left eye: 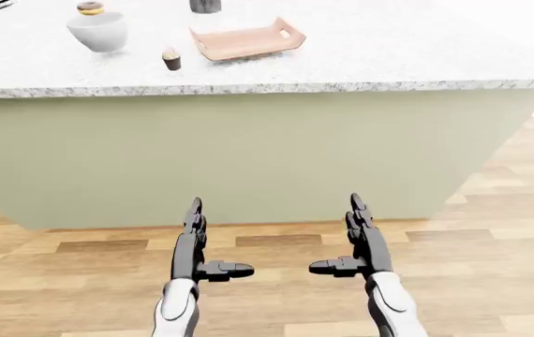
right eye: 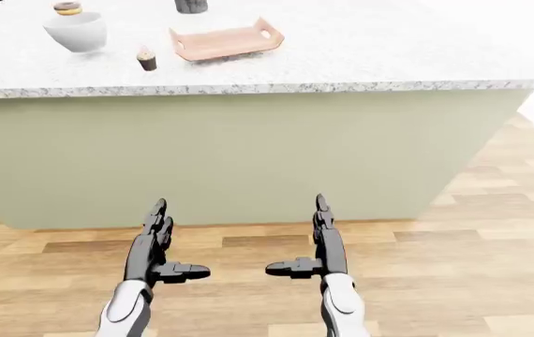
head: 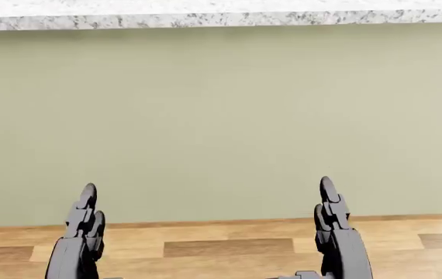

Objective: Pick up the bowl with donut and place it on the tray. Pick up the cupcake and place it on the tray.

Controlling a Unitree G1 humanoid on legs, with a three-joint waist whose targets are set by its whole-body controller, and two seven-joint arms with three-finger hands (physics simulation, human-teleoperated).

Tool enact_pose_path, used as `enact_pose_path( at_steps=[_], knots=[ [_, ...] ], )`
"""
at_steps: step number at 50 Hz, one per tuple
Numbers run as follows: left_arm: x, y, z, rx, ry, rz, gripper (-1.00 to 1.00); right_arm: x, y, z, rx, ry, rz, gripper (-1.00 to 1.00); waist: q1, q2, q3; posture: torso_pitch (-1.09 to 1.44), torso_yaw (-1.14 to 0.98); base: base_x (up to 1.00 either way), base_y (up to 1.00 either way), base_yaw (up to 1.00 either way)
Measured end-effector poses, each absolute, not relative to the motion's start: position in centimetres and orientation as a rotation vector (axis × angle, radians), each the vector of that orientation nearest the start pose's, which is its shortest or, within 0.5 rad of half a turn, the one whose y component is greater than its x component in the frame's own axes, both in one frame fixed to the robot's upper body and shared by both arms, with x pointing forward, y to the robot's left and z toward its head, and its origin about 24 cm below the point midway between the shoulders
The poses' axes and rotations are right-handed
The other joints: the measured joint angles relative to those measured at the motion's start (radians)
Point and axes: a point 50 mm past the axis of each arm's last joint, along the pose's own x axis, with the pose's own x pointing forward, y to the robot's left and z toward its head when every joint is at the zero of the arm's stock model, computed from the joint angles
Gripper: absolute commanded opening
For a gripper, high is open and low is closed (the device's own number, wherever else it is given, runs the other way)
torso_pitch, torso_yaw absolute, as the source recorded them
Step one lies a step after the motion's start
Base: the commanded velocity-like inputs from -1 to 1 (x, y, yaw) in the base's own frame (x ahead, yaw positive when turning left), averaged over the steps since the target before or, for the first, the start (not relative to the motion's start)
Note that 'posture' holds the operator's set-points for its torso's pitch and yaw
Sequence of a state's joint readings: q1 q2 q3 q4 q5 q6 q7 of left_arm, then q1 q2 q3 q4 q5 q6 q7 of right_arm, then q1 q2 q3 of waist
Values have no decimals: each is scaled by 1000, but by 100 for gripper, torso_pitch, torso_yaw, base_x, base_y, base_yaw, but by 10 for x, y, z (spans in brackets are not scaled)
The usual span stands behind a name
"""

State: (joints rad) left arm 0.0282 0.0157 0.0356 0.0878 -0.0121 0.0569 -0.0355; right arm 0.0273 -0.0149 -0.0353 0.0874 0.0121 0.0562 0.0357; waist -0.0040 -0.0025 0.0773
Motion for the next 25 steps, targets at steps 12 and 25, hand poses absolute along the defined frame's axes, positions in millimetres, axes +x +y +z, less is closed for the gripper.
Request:
enact_pose_path(
  at_steps=[12,25],
  knots=[
    [239,155,40,-3,57,-22,100,244,-158,36,22,49,22,100,8,-4,-56,0,0,0,0,0],
    [245,154,114,9,-71,-29,100,259,-155,96,-9,-58,26,100,10,-3,-75,0,0,0,0,0]
  ],
)
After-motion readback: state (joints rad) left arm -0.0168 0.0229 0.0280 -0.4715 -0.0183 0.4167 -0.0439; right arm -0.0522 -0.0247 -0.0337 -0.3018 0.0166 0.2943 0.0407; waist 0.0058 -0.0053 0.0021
